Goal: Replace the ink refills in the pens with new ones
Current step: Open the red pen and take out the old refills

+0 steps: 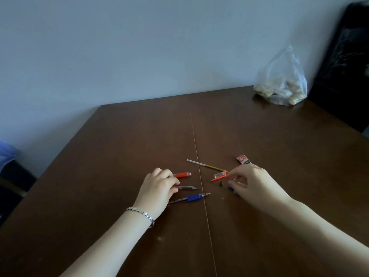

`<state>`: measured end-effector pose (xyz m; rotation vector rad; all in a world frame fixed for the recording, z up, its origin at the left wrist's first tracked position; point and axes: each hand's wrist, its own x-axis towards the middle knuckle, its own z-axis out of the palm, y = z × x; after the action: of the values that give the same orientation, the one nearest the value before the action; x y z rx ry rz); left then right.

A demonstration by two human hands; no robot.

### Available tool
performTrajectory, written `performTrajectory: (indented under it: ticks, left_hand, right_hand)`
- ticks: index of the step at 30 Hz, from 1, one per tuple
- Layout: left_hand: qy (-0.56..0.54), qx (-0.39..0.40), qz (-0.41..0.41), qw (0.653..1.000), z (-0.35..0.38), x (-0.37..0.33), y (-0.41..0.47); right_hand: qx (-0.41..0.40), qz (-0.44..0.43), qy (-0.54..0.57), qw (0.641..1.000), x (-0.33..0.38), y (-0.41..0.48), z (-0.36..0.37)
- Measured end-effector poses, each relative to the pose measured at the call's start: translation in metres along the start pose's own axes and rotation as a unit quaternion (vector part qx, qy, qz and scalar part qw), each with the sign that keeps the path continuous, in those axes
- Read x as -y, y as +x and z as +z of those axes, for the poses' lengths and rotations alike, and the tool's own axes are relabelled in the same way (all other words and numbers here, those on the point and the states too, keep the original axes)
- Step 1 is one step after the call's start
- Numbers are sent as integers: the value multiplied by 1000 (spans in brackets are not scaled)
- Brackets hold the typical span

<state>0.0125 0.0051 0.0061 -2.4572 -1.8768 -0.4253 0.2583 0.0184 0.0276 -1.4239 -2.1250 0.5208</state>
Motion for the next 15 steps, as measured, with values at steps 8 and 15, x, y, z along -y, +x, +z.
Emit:
performTrajectory:
  ticks: [8,15]
  left_hand:
    - [-12,-44,14,999,-12,-18,-9]
    - [-56,-67,73,993,-36,-47,-32]
  right_hand:
    - [-30,-40,50,998,23,-9,7]
    - [20,-101,57,993,50,-8,-4]
